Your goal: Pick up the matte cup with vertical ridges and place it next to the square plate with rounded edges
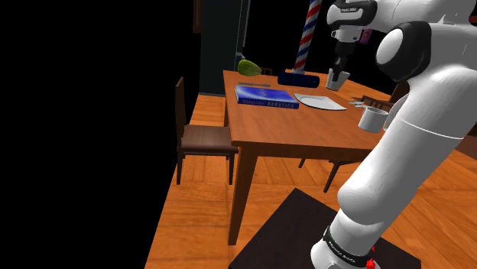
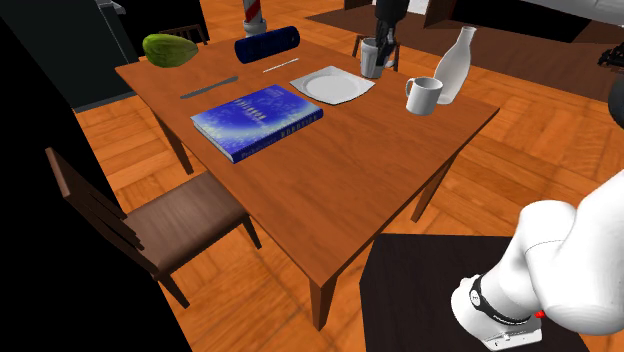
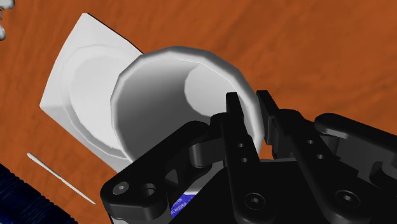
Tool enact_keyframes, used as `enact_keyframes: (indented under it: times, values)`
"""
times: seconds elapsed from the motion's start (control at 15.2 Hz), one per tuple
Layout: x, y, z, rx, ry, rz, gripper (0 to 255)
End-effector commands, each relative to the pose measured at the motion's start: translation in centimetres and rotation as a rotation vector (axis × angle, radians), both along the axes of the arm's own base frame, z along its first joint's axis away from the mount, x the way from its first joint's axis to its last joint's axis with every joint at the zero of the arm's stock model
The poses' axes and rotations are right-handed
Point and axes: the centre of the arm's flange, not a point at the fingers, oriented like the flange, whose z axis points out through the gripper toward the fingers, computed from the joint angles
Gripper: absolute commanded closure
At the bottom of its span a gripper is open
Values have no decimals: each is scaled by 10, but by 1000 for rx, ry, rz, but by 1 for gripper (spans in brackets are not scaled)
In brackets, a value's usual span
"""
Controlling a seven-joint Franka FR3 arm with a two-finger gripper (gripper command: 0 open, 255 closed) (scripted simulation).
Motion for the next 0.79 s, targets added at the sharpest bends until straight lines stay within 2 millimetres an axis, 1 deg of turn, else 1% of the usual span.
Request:
enact_keyframes:
  times: [0.0, 0.2, 0.73]
  values:
    - [-12, -22, 2, -1, 0, 3, 255]
    - [-31, -56, 2, -1, 0, 3, 255]
    - [-31, -56, -41, -1, 0, 3, 255]
